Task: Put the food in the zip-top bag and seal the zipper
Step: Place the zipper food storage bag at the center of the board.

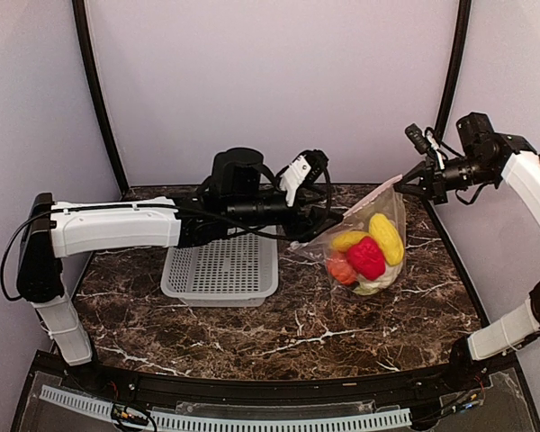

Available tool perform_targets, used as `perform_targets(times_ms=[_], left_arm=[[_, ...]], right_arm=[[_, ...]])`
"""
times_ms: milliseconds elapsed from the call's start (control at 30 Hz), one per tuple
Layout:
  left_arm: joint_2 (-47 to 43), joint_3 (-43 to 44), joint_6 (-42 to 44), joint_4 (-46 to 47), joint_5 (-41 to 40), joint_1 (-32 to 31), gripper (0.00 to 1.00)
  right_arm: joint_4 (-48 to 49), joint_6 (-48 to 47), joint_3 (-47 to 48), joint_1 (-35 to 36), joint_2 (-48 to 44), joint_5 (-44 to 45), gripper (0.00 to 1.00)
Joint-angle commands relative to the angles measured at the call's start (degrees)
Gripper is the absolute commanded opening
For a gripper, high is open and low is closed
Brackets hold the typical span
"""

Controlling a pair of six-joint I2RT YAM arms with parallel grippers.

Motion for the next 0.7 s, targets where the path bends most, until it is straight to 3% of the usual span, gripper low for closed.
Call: perform_targets(times_ms=[0,100,233,400,667], left_arm=[[3.78,3.68,-0.98,-1.87,7.95,-0.43,0.67],[6.42,5.87,-1.39,-3.44,9.44,-0.84,0.65],[9.59,9.73,-2.87,-7.01,7.6,-0.89,0.53],[11.97,13.04,-3.87,-10.37,5.5,-0.9,0.29],[15.04,17.16,-0.11,-11.36,-1.58,-0.42,0.07]], right_arm=[[1.6,-0.15,-0.8,1.18,-1.7,-0.76,0.0],[1.65,-0.25,-1.09,1.66,-1.75,-0.97,0.0],[1.74,-0.41,-1.29,2.18,-1.92,-2.03,0.0],[2.66,-0.01,-1.59,2.57,-1.98,-1.77,0.0],[10.16,3.79,-0.11,2.58,0.53,-1.48,0.0]])
